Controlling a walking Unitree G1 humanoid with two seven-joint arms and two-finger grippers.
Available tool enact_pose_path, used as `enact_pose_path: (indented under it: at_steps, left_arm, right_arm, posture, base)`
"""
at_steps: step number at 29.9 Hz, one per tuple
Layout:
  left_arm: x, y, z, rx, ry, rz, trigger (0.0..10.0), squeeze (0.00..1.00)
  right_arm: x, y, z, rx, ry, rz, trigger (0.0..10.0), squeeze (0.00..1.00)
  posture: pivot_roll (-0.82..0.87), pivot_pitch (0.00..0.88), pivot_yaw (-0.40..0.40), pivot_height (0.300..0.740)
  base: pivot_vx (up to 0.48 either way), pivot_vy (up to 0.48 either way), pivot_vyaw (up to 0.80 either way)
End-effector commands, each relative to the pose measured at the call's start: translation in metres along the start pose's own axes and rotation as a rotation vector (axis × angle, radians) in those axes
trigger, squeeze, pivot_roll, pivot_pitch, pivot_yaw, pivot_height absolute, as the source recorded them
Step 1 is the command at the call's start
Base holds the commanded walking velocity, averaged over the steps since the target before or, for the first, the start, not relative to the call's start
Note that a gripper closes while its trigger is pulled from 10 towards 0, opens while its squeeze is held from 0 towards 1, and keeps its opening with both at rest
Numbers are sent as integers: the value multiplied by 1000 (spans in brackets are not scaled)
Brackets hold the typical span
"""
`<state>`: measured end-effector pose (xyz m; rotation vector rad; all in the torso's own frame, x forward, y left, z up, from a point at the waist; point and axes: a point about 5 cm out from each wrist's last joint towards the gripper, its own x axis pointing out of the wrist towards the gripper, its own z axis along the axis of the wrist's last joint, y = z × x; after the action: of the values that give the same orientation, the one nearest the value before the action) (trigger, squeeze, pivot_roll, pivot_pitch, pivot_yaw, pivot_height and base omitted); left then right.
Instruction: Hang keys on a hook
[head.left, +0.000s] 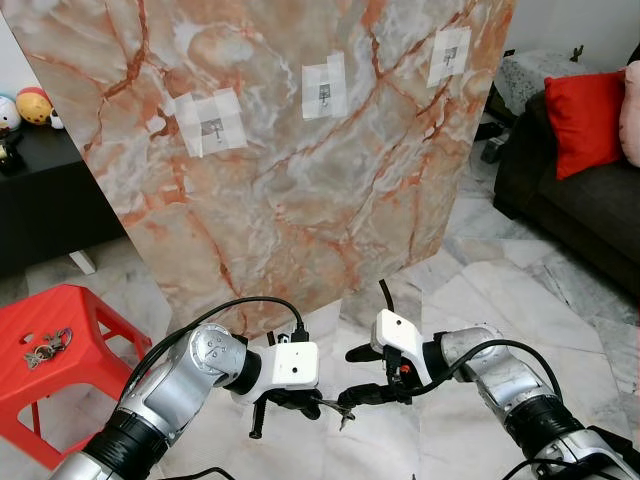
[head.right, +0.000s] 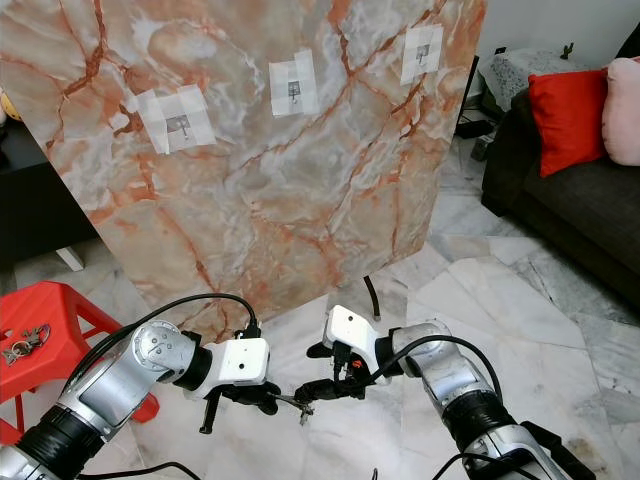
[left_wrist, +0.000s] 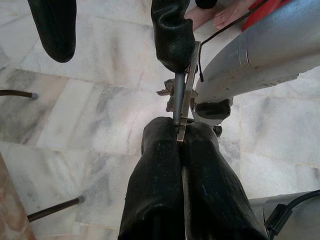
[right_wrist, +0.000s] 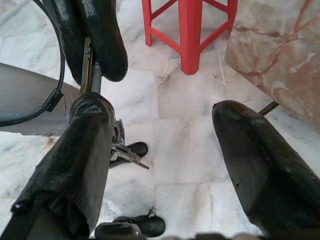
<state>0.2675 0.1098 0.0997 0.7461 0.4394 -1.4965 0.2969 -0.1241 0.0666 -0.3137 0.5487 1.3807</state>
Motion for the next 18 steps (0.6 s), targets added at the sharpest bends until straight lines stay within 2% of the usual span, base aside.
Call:
enact_pose_path:
  at_steps: [1,6,8,11,16,18]
  left_arm:
    - [-12,13,20,49,-86,61,10000,0]
    - [-12,13,20,47,-86,60,10000,0]
    - [-11,12,17,45,-66,56,10000,0]
    - [-10,10,14,26,-72,51,10000,0]
    - [-12,8,7,33,-22,44,10000,0]
    - [-11,6,-2,39,33,32,10000,0]
  right_arm:
    - [6,8,-19,25,93,30,10000,0]
    - [6,7,-20,21,96,20,10000,0]
    - [5,1,-18,-12,104,-48,10000,0]
    - [-1,-7,-13,-7,68,-134,10000,0]
    - [-13,-11,-9,10,22,-173,10000,0]
    - [-17,-15,-6,10,-16,-229,10000,0]
  posture:
    - [36,67,-13,740]
    - [36,67,-13,740]
    - [36,67,-13,740]
    - [36,67,-13,740]
    - [27,65,-11,740]
    - [25,65,-12,740]
  base:
    - [0,0,0]
    - [0,0,0]
    - [0,0,0]
    - [0,0,0]
    - [0,0,0]
    - [0,0,0]
